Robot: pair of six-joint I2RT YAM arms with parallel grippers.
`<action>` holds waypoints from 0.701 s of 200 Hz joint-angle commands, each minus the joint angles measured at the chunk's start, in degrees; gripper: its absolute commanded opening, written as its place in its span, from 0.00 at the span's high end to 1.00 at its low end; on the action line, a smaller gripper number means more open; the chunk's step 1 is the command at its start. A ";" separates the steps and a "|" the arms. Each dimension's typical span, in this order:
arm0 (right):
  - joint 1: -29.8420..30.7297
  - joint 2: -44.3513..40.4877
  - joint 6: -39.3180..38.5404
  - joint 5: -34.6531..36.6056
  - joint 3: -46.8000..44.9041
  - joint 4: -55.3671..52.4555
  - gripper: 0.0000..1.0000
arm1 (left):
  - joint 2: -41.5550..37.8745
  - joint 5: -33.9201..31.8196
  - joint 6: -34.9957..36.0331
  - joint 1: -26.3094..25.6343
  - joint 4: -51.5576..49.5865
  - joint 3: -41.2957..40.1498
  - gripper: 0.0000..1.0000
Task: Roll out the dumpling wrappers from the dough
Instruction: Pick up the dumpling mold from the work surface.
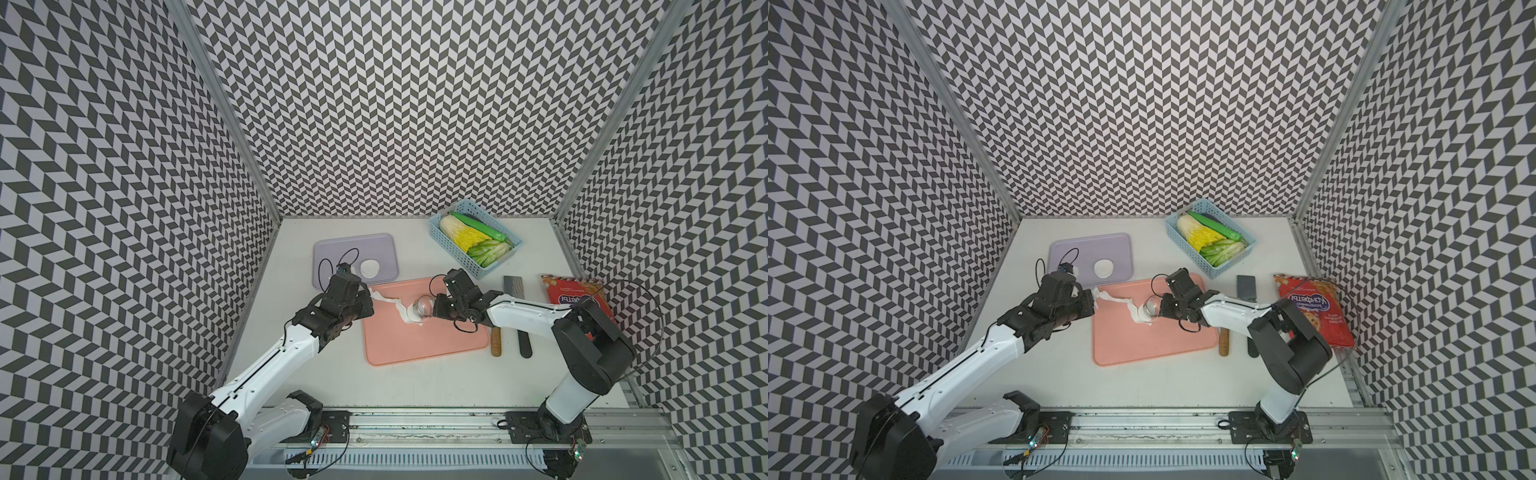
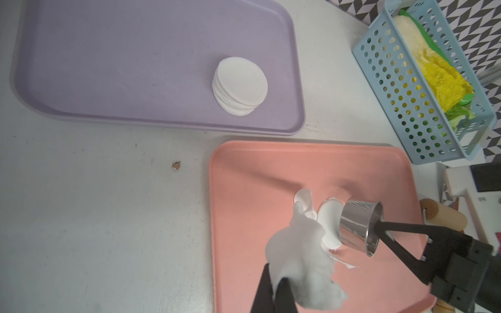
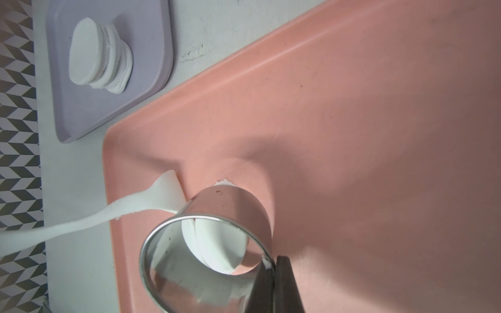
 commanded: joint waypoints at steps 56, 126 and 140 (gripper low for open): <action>-1.17 -1.72 0.45 1.69 -1.29 -0.81 1.00 | -9.46 9.66 -1.40 -1.02 -6.87 1.66 1.00; -1.26 -1.72 0.26 1.93 -1.34 -0.56 1.00 | -13.97 12.91 -2.20 -1.58 -11.47 9.64 1.00; -1.26 -1.63 0.28 1.93 -1.25 -0.65 1.00 | -13.80 13.50 -2.18 -1.56 -11.88 11.02 1.00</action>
